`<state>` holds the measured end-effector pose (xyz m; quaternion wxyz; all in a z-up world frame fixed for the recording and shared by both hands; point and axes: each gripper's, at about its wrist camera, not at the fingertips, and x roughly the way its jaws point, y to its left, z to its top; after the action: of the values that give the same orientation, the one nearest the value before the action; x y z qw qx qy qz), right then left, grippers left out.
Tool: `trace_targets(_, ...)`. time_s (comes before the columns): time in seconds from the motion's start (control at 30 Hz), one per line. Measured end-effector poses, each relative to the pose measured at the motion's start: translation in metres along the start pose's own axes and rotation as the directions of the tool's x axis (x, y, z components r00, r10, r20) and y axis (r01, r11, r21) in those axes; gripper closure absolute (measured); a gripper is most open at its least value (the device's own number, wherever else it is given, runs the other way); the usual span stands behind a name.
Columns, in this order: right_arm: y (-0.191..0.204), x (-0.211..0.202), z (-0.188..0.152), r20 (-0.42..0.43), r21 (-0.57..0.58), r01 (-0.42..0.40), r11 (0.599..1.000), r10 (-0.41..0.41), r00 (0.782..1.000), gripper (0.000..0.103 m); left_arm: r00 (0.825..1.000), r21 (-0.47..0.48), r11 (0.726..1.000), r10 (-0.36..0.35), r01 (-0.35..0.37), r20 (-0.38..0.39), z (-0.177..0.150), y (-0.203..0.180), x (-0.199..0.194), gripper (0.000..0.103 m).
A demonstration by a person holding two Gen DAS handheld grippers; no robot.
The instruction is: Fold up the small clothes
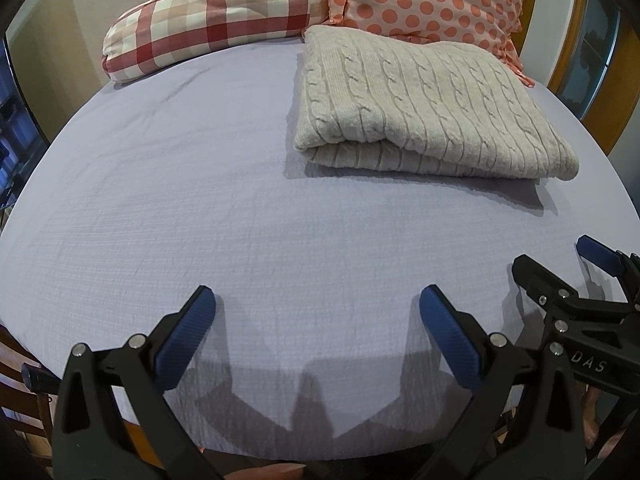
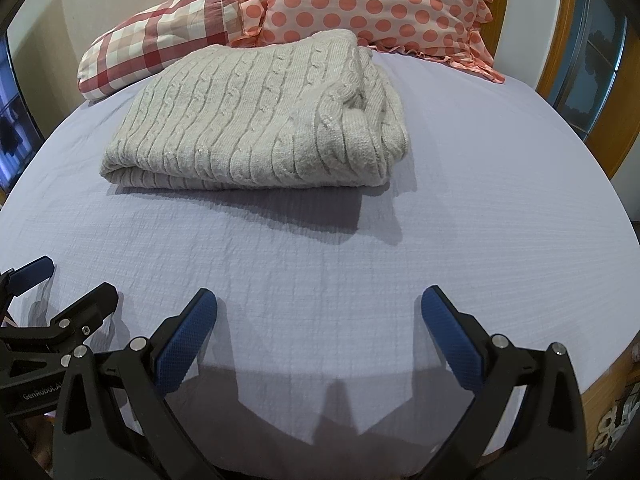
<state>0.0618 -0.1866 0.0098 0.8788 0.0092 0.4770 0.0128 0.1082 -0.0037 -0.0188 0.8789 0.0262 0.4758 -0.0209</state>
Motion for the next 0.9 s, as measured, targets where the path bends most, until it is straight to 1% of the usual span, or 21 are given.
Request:
trace_targets(0.33, -0.001, 0.0003, 0.001, 0.004, 0.003, 0.001, 1.0, -0.001, 1.0, 0.001, 1.0, -0.007, 1.0, 0.005, -0.005, 0.002, 0.0008, 0.0012, 0.0001, 0.002)
trace_targets(0.53, -0.0086, -0.0002, 0.0013, 0.005, 0.02, 0.013, 1.0, -0.014, 1.0, 0.001, 1.0, -0.013, 1.0, 0.01, -0.01, 0.002, 0.0015, 0.0007, 0.0007, 0.002)
trace_targets(0.9, -0.0073, -0.0017, -0.0013, 0.011, 0.011, 0.012, 1.0, -0.012, 1.0, 0.001, 1.0, -0.015, 1.0, 0.011, -0.011, 0.002, 0.0018, 0.0016, 0.0016, 0.002)
